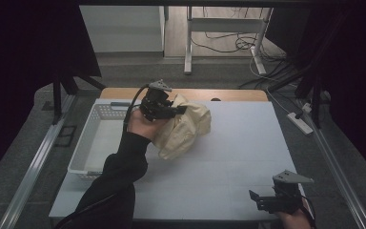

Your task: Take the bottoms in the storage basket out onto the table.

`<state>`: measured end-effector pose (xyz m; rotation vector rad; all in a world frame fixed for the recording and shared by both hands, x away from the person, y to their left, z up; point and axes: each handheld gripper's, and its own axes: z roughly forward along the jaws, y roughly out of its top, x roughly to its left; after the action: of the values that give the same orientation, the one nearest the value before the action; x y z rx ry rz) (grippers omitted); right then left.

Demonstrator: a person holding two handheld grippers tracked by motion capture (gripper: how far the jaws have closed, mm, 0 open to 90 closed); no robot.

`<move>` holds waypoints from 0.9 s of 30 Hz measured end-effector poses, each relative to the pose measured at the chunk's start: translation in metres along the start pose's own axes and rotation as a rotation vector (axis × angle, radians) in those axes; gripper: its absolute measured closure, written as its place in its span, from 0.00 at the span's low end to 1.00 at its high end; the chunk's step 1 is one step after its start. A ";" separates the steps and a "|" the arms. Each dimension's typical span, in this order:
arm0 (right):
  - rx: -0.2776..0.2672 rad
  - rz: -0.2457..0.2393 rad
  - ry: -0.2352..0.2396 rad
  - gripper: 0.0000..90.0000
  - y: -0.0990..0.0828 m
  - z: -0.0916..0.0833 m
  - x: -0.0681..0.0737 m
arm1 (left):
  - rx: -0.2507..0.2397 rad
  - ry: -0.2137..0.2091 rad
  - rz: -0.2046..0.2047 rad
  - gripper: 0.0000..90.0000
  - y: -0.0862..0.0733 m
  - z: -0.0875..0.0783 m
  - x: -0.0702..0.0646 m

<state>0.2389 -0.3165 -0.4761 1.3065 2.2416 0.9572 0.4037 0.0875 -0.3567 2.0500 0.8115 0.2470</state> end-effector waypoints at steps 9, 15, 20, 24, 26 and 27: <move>-0.001 -0.001 0.000 0.00 0.000 0.000 0.000 | 0.024 0.002 0.010 0.77 -0.005 0.023 -0.003; -0.002 -0.002 0.001 0.00 0.000 0.000 0.000 | 0.048 0.004 0.017 0.76 -0.011 0.038 -0.004; -0.004 -0.004 0.001 0.00 0.000 0.000 0.000 | 0.078 0.003 0.022 0.76 -0.021 0.053 -0.003; -0.004 -0.003 0.001 0.00 0.000 0.000 0.000 | 0.076 -0.013 -0.001 0.76 -0.027 0.061 0.000; -0.003 -0.004 0.001 0.00 0.000 0.000 0.000 | 0.077 -0.020 -0.007 0.76 -0.030 0.063 0.001; -0.003 -0.004 0.001 0.00 0.000 0.000 0.000 | 0.080 -0.024 -0.006 0.76 -0.031 0.065 0.002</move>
<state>0.2385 -0.3163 -0.4760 1.3000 2.2419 0.9598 0.4205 0.0571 -0.4197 2.1203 0.8251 0.1894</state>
